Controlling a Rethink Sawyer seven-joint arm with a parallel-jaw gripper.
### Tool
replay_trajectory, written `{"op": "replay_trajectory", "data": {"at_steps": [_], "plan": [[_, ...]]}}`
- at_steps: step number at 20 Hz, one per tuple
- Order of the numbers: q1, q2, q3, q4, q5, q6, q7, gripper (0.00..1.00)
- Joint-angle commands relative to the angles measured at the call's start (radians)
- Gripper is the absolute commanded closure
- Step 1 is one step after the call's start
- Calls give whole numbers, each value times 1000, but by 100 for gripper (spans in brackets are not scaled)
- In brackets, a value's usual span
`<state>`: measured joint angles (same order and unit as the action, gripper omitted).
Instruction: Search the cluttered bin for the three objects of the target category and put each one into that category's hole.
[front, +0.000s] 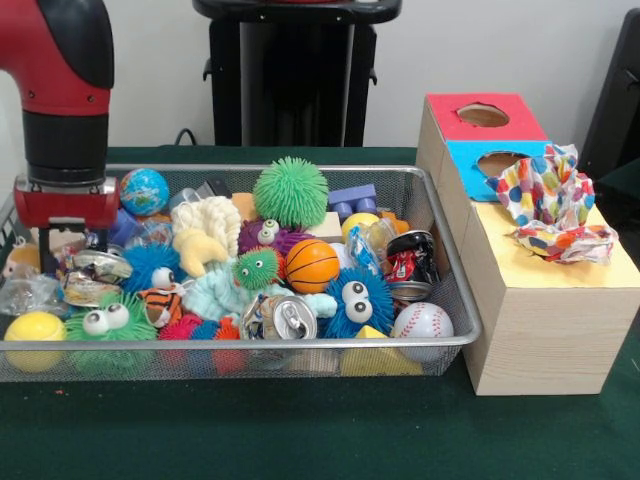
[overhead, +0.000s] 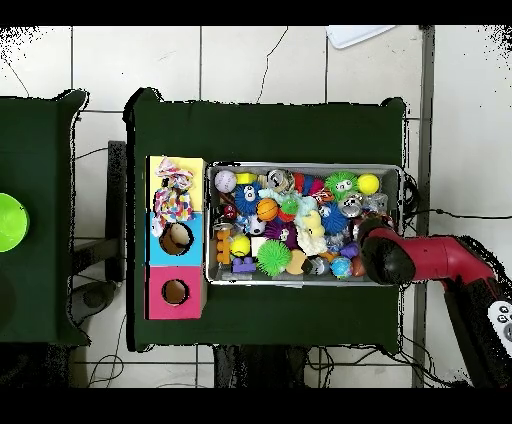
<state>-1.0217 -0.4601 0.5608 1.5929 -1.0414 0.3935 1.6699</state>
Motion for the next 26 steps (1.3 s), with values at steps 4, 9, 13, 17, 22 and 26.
{"op": "replay_trajectory", "data": {"at_steps": [4,9,13,17,22,26], "plan": [[18,110,-16,-83,-81,-4,-167,100],[27,36,-16,-36,-51,19,-146,100],[37,-63,-2,36,3,72,-149,100],[44,-160,12,99,65,131,-155,100],[56,-321,36,194,203,256,-174,100],[82,-387,33,235,275,302,-141,100]]}}
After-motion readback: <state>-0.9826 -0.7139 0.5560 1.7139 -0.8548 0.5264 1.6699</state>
